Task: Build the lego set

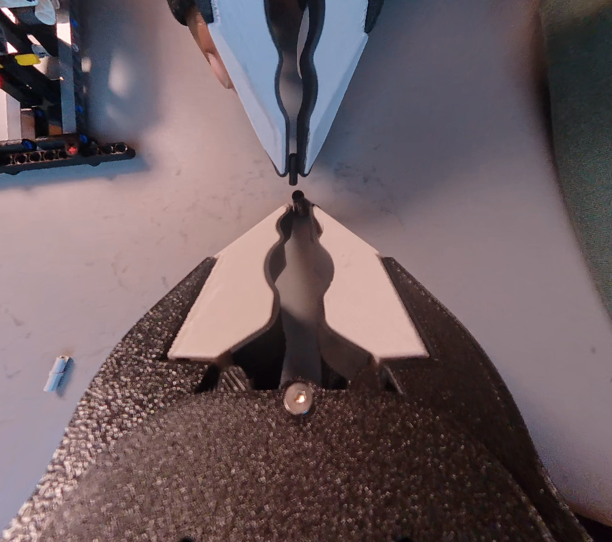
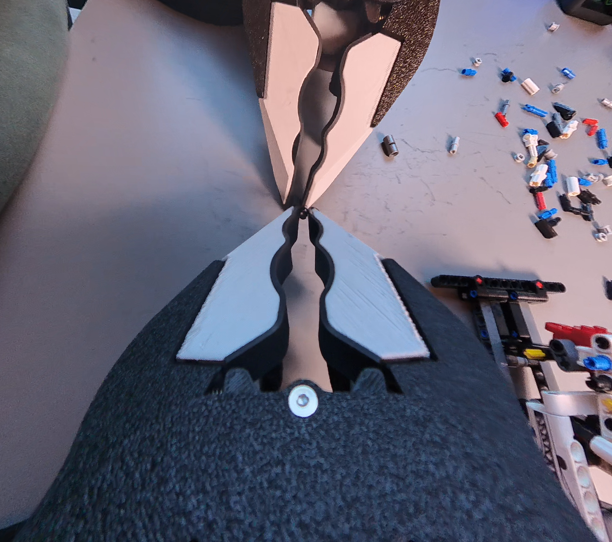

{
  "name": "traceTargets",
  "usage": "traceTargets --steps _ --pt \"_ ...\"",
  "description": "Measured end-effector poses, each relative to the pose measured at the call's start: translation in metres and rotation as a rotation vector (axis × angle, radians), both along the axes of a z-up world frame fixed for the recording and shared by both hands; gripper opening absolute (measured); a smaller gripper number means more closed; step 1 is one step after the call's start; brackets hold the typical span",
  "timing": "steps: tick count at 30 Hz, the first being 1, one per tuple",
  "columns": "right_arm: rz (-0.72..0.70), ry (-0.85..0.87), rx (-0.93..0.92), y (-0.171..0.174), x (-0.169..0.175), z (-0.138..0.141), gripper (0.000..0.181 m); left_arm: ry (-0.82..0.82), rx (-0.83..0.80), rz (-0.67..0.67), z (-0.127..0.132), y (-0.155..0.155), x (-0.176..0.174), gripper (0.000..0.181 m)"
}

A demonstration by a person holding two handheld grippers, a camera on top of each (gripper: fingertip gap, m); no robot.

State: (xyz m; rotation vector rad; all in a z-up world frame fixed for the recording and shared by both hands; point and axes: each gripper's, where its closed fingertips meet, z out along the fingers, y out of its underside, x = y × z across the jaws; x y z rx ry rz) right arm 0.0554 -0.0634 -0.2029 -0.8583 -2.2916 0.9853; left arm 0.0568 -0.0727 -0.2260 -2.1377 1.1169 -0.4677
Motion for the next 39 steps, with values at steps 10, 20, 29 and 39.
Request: traceTargets --steps 10,20,29,39 --pt "0.029 0.116 -0.089 -0.014 -0.004 0.032 0.005 -0.245 0.056 0.034 0.044 -0.004 0.005 0.011" --pt "0.103 0.087 -0.127 -0.028 0.005 0.029 0.005 -0.27 0.012 -0.037 0.043 -0.018 0.015 0.003" --pt "0.102 0.086 -0.123 -0.027 0.005 0.03 0.005 -0.279 0.006 -0.031 0.043 -0.017 0.015 0.003" --pt "0.084 0.091 -0.109 -0.025 0.001 0.032 0.004 -0.28 0.005 -0.011 0.042 -0.015 0.01 0.003"
